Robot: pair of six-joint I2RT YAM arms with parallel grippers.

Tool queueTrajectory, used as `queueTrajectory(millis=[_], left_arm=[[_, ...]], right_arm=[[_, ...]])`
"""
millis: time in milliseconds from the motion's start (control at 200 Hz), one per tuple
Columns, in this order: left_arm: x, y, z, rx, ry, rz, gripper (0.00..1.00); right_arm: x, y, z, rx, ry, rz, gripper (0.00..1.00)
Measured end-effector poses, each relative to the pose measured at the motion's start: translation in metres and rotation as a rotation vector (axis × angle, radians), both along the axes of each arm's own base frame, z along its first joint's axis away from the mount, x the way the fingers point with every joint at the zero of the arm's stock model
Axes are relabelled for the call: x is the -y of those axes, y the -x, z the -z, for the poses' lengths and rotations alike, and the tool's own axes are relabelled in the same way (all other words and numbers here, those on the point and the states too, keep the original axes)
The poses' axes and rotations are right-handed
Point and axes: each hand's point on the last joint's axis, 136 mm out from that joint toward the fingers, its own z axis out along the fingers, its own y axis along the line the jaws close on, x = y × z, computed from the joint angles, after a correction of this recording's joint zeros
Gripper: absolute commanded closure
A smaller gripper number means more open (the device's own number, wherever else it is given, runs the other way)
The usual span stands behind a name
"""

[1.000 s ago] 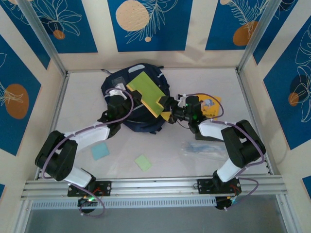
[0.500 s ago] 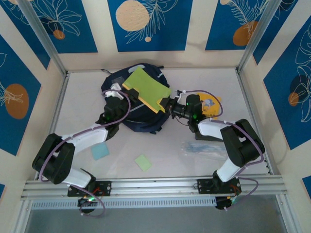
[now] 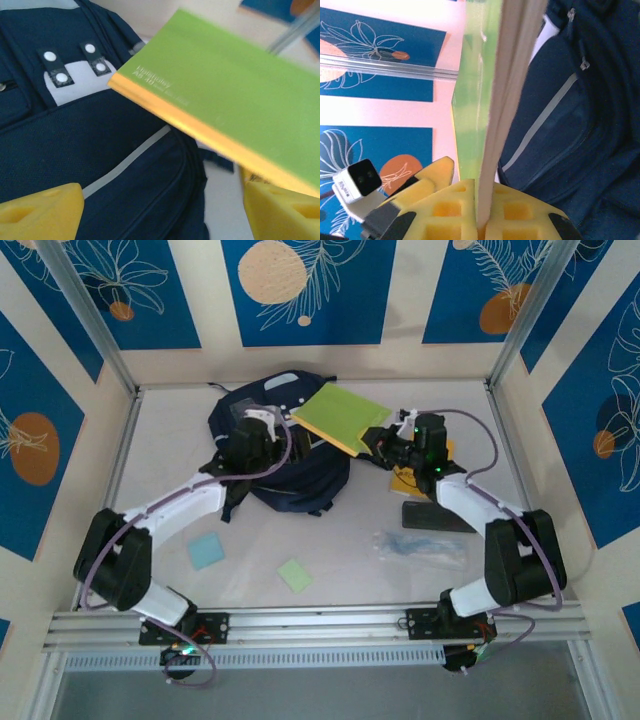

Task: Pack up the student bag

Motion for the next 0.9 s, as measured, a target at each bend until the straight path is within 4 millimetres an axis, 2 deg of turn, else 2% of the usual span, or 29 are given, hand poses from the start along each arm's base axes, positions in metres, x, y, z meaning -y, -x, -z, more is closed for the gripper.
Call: queueTrajectory(millis=[85, 200, 345, 440, 600, 780, 900], left_arm=[[0.009, -0.009, 0.015, -0.023, -0.112, 0.065, 0.20], [0.016, -0.020, 0.050, -0.083, -0.254, 0.131, 0.20], [0.019, -0.025, 0.091, -0.165, -0.387, 0.204, 0.22], [0.018, -0.027, 0.109, -0.203, -0.454, 0.232, 0.23], [0.017, -0.026, 0.126, -0.236, -0.519, 0.265, 0.22], [0.019, -0.027, 0.139, -0.274, -0.558, 0.295, 0.23], [0.021, -0.025, 0.139, -0.287, -0.555, 0.314, 0.22]], right_arm=[[0.020, 0.003, -0.009, 0.018, 0.062, 0.030, 1.00], [0.054, 0.010, -0.013, 0.015, 0.139, 0.095, 1.00], [0.102, 0.022, -0.016, 0.002, 0.219, 0.211, 1.00], [0.123, 0.031, -0.019, 0.005, 0.253, 0.265, 1.00], [0.137, 0.042, -0.013, -0.012, 0.276, 0.297, 1.00], [0.137, 0.044, 0.003, -0.055, 0.279, 0.292, 1.00], [0.137, 0.043, 0.007, -0.066, 0.280, 0.290, 1.00]])
